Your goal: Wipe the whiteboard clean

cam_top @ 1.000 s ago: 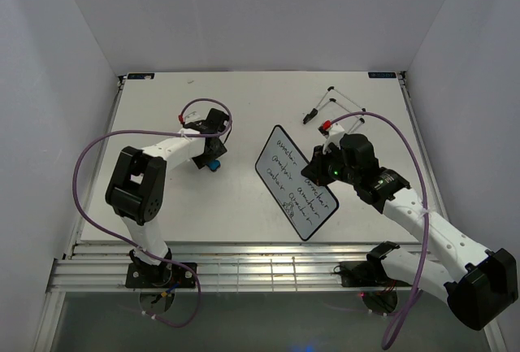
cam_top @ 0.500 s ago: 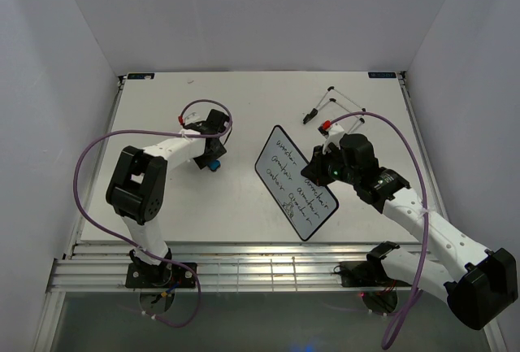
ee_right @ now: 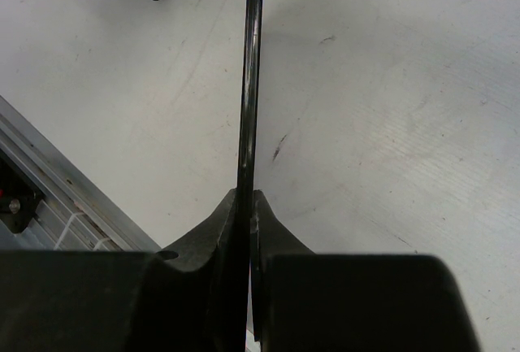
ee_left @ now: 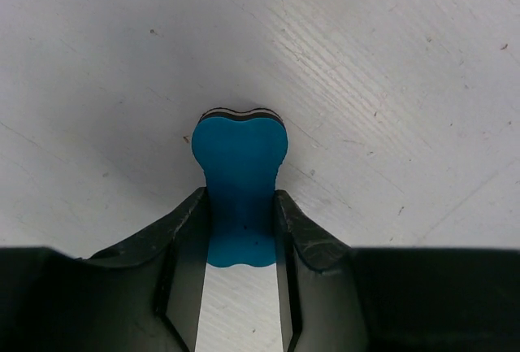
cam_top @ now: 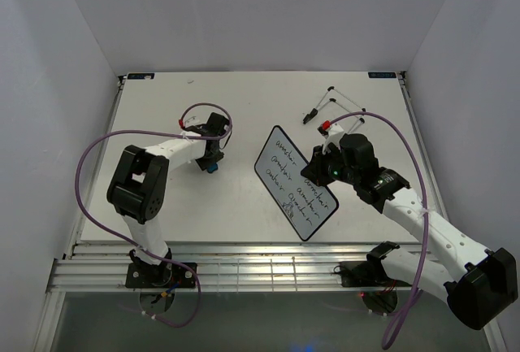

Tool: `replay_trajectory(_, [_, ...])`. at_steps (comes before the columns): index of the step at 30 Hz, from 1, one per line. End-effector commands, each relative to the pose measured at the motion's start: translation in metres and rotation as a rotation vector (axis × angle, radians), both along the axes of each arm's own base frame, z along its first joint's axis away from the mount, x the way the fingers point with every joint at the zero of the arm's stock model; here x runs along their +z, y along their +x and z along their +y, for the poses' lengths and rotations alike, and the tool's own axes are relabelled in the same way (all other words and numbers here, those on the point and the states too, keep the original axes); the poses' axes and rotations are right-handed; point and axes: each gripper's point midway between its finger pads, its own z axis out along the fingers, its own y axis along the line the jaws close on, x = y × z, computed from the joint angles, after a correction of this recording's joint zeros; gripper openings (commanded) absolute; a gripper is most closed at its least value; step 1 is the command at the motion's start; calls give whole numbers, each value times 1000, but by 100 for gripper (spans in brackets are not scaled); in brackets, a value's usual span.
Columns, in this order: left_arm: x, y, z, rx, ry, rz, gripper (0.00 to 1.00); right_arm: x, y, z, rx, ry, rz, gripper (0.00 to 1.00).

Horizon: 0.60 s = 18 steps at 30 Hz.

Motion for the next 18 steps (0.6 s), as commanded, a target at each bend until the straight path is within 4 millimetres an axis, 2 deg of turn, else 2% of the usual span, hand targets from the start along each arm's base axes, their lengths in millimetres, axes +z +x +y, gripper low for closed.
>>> replay_trajectory(1, [5,6,2,9,0,-33,30,-5,7,-2,31,-48,-67,8])
replay_trajectory(3, [7,4,2,1,-5,-36,27,-6,7,-2,28,-53,-67,8])
replay_trajectory(4, [18,7,-1,-8,-24,-67,27,-7,7,-3,27,-55,-65,8])
replay_trajectory(6, [27,9,-8,-60,-59,-107,17,-9,8,-4,21,-62,-62,8])
replay_trajectory(7, [51,21,-30,-200,-142,-194,16,-10,9,-4,13,-63,-59,8])
replay_trajectory(9, [61,14,-50,-344,-215,-243,2,-6,9,-5,3,-58,-60,8])
replay_trajectory(10, [95,17,-69,-446,-288,-353,0,-5,9,-4,2,-50,-58,8])
replay_trajectory(11, [108,13,-78,-501,-324,-409,0,-1,7,-3,4,-37,-64,8])
replay_trajectory(12, [102,-5,-86,-570,-350,-422,0,0,7,-3,6,-31,-64,8])
replay_trajectory(13, [152,-7,-104,-675,-415,-618,0,1,5,-2,11,-25,-62,8])
replay_trajectory(14, [163,-16,-112,-717,-441,-678,0,1,2,0,28,-16,-54,8])
replay_trajectory(15, [157,-33,-120,-759,-466,-691,0,0,1,0,34,-14,-48,8])
replay_trajectory(17, [196,-46,-136,-822,-531,-841,0,-3,0,0,28,-17,-30,8])
replay_trajectory(18, [205,-56,-149,-859,-566,-891,0,-4,0,0,24,-15,-27,8])
